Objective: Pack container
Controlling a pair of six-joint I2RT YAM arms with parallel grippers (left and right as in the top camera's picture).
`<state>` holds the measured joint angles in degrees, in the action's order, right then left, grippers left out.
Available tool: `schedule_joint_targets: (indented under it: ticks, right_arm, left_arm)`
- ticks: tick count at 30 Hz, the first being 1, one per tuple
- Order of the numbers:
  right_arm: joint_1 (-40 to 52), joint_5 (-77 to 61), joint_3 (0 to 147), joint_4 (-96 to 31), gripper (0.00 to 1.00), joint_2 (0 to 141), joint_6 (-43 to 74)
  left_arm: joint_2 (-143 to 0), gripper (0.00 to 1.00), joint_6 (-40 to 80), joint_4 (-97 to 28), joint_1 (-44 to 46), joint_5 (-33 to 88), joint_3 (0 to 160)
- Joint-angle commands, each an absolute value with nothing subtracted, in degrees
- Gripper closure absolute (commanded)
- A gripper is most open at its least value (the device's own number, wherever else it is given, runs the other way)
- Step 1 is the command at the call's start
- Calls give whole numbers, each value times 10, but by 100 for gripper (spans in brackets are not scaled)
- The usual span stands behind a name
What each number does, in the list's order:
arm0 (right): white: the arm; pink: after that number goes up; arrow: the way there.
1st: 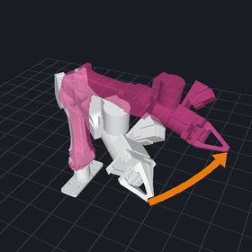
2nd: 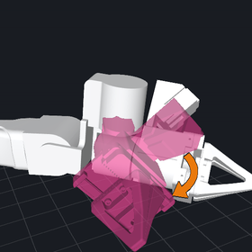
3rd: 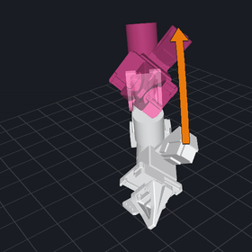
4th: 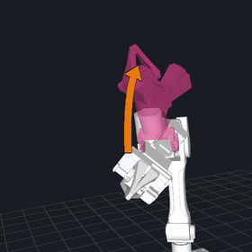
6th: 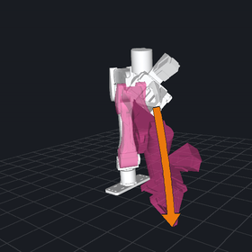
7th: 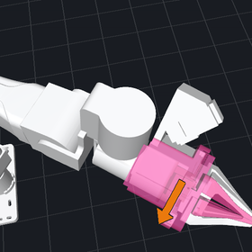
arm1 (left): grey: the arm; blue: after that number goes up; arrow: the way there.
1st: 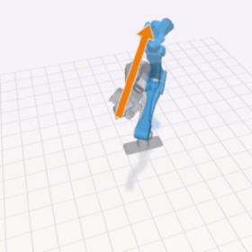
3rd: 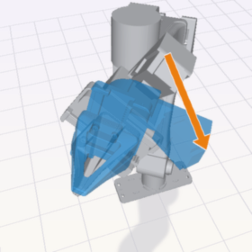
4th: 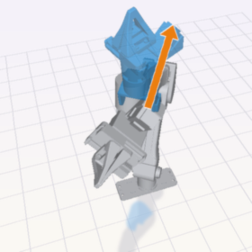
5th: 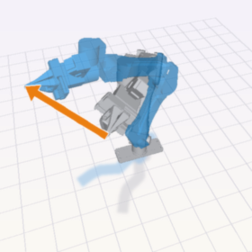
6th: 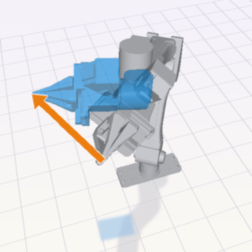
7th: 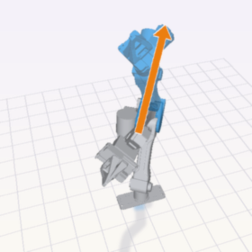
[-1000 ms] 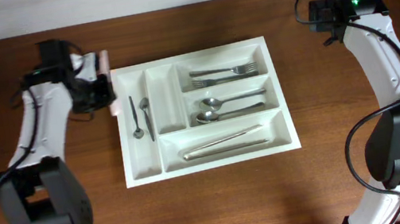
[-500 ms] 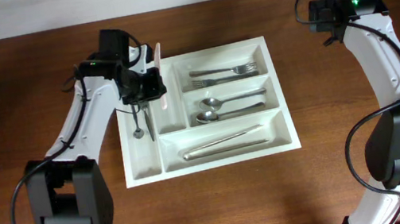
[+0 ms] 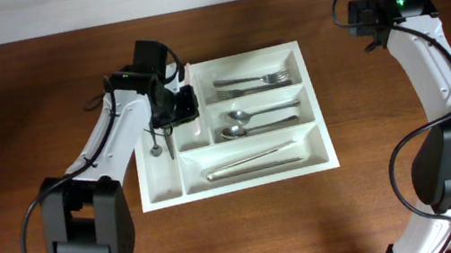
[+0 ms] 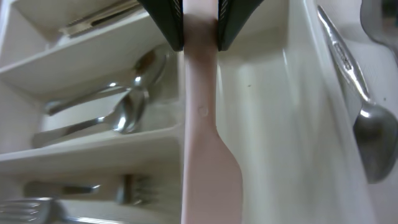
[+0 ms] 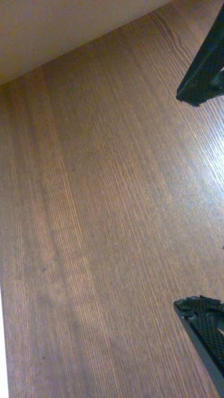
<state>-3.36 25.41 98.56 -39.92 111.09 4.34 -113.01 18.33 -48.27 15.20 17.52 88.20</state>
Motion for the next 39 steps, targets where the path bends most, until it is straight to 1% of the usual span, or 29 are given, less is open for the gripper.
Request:
schedule_joint_targets:
  ticks: [1,4,11,12,13,15,17,20,24,30,33,35,37,38,39]
  right_arm:
    - [-38,256,989,-399,1,1108,48]
    - [-38,256,989,-399,1,1108,48]
    - [-38,256,989,-399,1,1108,48]
    - [-38,256,989,-399,1,1108,48]
    - [-38,256,989,-399,1,1108,48]
    - [-38,256,989,-399,1,1108,48]
    - [-38,256,989,-399,1,1108,48]
    - [-38,256,989,-399,1,1108,48]
    - [-38,256,989,-399,1,1108,48]
    - [-38,256,989,-399,1,1108,48]
    - [-38,256,989,-399,1,1108,48]
    - [-38,256,989,-399,1,1108,48]
    - [-38,256,989,-399,1,1108,48]
    - [-38,256,989,-399,1,1108,48]
    - [-38,256,989,-399,1,1108,48]
  left_arm:
    - [-1135,98,219,-478,150,149,857]
    - [-1135,98,244,-473,150,130,844]
    - [-1135,98,244,-463,150,130,835]
    - [-1135,91,244,-463,150,130,835]
    - [-1135,80,244,-462,150,130,835]
    - [-1135,61,244,-460,150,130,835]
    - [-1135,48,244,-454,150,130,835]
    - [-1135,39,244,-446,149,131,836]
    - [-1135,32,244,-443,148,130,837]
    - [-1117,28,240,-478,124,130,870]
    - [-1088,24,222,-505,102,130,898]
    - [-1061,23,222,-522,86,130,914]
    - [-1028,13,222,-531,66,131,925]
    - [-1013,2,222,-535,58,130,928]
    - [-996,1,222,-537,51,131,928]
